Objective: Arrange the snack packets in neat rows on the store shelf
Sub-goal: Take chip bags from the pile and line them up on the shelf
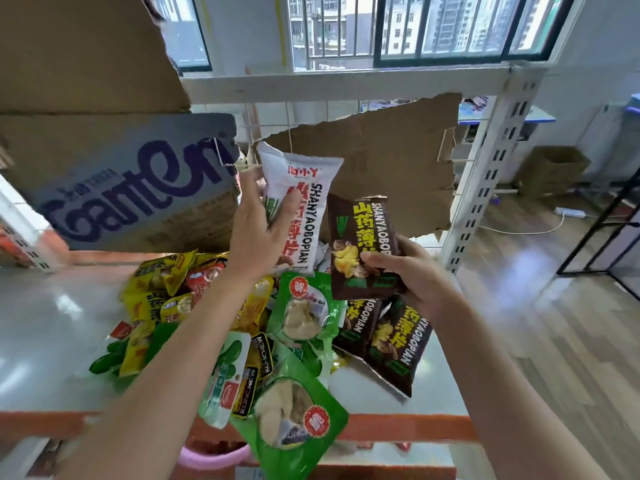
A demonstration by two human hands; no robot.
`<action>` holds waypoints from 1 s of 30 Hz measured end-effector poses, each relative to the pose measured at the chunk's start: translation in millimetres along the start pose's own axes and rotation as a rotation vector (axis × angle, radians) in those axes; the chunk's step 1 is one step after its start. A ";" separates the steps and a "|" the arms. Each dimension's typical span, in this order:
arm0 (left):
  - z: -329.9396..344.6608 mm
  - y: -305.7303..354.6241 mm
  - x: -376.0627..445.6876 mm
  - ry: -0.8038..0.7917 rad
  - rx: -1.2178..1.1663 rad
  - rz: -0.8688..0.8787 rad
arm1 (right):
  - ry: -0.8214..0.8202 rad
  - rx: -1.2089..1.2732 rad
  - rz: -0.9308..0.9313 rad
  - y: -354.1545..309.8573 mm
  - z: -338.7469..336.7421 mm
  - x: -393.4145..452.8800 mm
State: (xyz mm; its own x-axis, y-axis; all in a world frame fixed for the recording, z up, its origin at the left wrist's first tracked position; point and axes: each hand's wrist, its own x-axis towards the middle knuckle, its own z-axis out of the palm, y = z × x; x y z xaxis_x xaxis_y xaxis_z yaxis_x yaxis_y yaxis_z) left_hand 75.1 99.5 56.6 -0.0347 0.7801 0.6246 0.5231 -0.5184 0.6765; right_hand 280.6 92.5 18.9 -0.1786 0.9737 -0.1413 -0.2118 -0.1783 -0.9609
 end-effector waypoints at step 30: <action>-275.8 8.0 -349.7 0.748 -0.230 -1.181 | -0.746 -0.271 0.328 174.8 296.6 -150.8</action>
State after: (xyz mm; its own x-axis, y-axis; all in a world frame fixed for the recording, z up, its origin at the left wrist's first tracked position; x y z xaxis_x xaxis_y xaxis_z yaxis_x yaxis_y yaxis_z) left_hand -143.4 -274.1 -48.9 -0.8219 0.4588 -0.3377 -0.2762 0.1976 0.9406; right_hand -14.5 -127.5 -57.1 -0.7956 0.5143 -0.3202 0.1814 -0.3020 -0.9359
